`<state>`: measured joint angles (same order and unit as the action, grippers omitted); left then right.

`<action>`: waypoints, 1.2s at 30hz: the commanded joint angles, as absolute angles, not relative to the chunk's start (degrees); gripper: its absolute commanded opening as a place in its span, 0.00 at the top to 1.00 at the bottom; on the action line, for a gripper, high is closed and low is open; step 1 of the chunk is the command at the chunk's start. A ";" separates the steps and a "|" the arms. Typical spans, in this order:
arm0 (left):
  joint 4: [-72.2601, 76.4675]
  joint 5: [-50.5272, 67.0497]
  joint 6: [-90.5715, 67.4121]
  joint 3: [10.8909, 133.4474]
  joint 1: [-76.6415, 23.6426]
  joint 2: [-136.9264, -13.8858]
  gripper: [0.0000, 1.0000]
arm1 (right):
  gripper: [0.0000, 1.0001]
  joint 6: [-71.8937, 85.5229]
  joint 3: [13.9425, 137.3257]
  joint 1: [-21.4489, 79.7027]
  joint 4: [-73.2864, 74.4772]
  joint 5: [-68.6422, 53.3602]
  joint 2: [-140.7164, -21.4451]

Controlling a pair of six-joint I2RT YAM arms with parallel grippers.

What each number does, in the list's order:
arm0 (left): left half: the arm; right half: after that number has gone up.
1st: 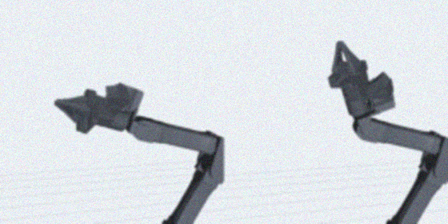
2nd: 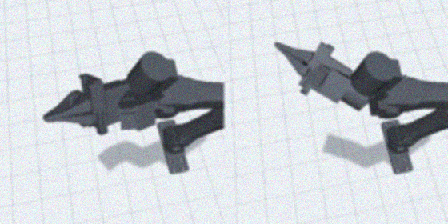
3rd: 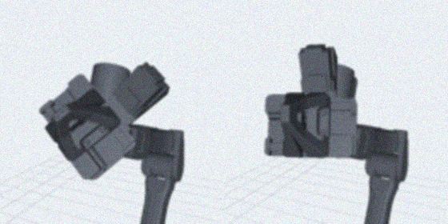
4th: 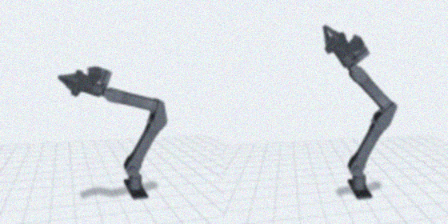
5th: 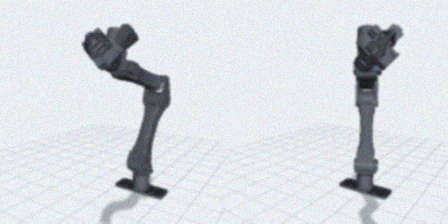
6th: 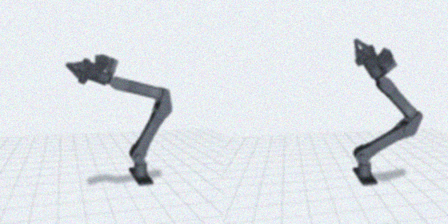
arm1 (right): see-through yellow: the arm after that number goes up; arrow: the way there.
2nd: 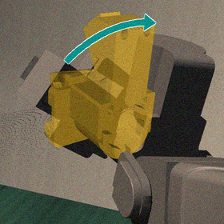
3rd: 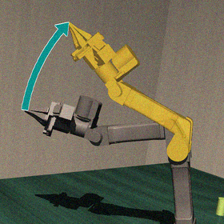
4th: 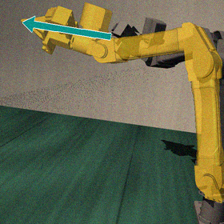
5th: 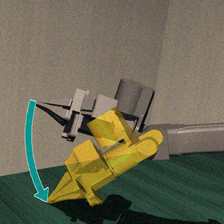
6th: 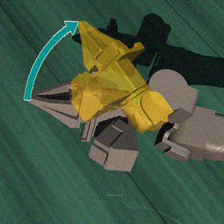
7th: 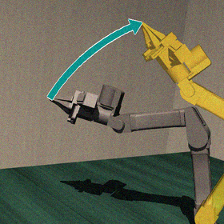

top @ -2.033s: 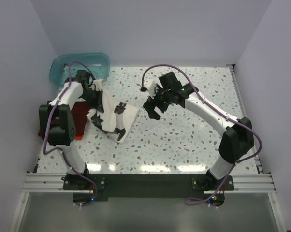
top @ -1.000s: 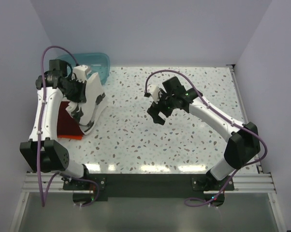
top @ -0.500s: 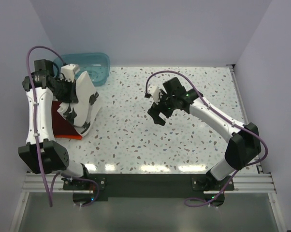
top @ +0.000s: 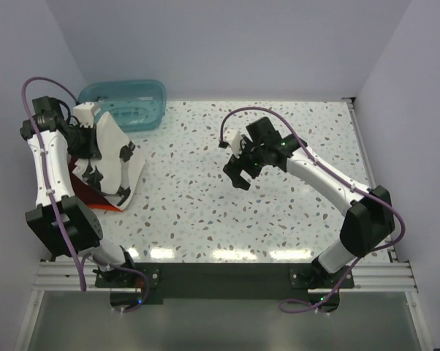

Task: Fold and stack the t-shirts
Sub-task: Neatly place the folded tshirt to the corner

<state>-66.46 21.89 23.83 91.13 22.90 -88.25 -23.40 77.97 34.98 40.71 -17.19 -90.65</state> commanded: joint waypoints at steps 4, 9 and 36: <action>-59.51 19.60 26.10 90.62 27.24 -89.91 1.00 | 0.01 -22.68 78.66 35.16 39.90 -16.88 -90.70; -55.46 16.27 26.89 89.65 29.26 -90.87 1.00 | 0.01 -22.50 79.28 35.16 39.99 -16.79 -91.67; -39.20 -2.73 27.77 83.40 31.90 -98.70 0.51 | 0.01 -23.03 85.25 35.16 42.71 -16.52 -97.73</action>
